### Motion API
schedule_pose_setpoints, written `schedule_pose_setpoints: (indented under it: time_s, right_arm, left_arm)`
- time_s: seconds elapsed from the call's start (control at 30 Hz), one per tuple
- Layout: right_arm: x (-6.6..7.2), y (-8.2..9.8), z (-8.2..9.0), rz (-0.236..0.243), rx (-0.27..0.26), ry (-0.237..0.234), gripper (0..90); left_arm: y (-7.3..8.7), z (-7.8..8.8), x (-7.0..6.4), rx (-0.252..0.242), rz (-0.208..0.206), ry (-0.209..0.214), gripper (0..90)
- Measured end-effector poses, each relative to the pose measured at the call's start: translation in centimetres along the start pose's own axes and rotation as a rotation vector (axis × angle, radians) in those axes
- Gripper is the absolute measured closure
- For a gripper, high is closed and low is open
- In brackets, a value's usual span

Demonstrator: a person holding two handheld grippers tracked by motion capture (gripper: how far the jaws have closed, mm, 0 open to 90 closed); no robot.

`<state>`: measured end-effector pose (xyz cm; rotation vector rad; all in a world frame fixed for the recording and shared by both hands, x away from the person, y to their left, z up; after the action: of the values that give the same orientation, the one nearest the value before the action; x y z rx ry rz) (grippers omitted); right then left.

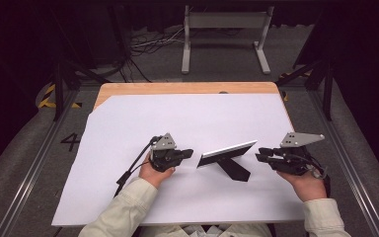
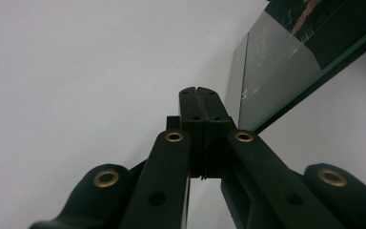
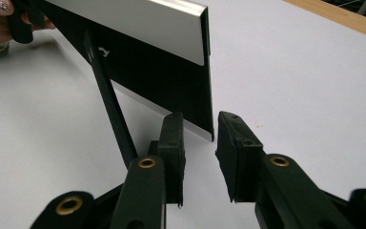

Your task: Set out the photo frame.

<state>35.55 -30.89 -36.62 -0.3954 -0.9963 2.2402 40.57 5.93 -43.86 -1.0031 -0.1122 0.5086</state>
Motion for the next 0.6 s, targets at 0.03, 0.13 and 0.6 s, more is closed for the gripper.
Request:
schedule_pose_setpoints:
  time_s: [0.03, 0.13, 0.6]
  right_arm:
    - [0.0, 0.0, 0.0, -0.001, 0.000, 0.000, 71.3]
    - [0.0, 0.1, 0.0, -0.005, 0.000, -0.001, 71.3]
    - [0.1, 0.9, 0.6, -0.014, 0.007, 0.010, 71.3]
  left_arm:
    - [0.0, -0.3, -0.1, 0.014, -0.007, -0.005, 90.0]
    - [0.0, -1.0, -0.2, 0.036, -0.003, -0.004, 90.0]
    - [-0.6, -3.3, -1.2, 0.183, -0.092, -0.012, 90.0]
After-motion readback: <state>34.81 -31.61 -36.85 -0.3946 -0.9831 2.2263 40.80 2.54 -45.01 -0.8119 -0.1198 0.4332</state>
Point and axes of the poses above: each handheld gripper's, and its own axes: z roughly backward along the jaws, y roughly out of its underside, x roughly to its left, the point moved 1 cm from there along -z, roughly forward along the jaws, and after that the axes turned 4 degrees about x, right-handed, at the moved point
